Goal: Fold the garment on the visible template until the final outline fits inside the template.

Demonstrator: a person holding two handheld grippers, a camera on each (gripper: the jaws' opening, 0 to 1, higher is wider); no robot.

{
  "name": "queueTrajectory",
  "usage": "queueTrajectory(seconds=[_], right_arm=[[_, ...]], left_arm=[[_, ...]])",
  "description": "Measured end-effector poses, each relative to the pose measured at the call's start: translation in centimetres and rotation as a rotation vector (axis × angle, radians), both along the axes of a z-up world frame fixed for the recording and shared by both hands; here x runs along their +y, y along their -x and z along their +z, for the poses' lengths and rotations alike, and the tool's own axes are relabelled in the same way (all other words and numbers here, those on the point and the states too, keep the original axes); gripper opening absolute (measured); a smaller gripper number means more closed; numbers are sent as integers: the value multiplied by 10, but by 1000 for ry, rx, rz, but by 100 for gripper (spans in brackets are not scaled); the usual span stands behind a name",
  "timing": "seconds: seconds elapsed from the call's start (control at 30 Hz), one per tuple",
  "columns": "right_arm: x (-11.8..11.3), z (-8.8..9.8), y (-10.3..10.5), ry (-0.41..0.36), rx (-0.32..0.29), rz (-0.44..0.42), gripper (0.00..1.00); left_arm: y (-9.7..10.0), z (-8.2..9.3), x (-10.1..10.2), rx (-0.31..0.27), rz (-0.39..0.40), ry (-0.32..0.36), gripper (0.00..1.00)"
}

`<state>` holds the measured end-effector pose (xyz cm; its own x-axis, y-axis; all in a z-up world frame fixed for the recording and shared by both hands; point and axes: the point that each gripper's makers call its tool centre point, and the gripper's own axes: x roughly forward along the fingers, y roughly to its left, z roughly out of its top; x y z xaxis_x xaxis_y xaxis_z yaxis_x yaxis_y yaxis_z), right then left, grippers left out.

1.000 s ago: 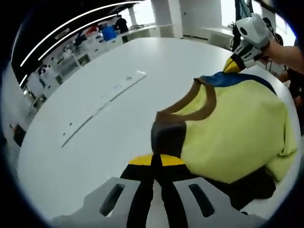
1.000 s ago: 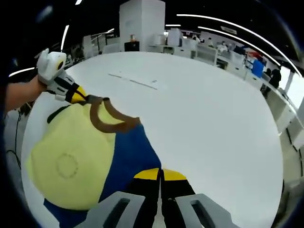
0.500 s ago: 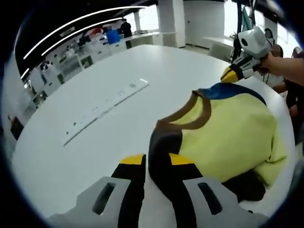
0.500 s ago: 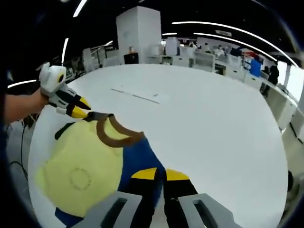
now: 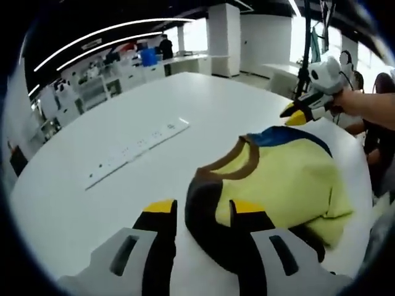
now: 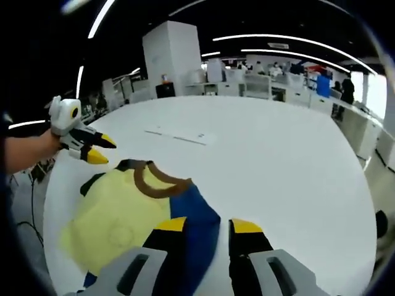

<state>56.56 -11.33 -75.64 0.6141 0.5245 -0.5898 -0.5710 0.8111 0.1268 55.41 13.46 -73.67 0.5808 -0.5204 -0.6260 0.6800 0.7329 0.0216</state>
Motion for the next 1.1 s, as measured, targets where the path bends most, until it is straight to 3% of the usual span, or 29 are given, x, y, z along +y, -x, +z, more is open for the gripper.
queueTrajectory(seconds=[0.5, 1.1], right_arm=[[-21, 11, 27, -80, -23, -57, 26], [-20, 26, 62, -137, -51, -40, 25]], left_arm=[[33, 13, 17, 1, 30, 98, 30], [67, 18, 25, 10, 41, 147, 24]])
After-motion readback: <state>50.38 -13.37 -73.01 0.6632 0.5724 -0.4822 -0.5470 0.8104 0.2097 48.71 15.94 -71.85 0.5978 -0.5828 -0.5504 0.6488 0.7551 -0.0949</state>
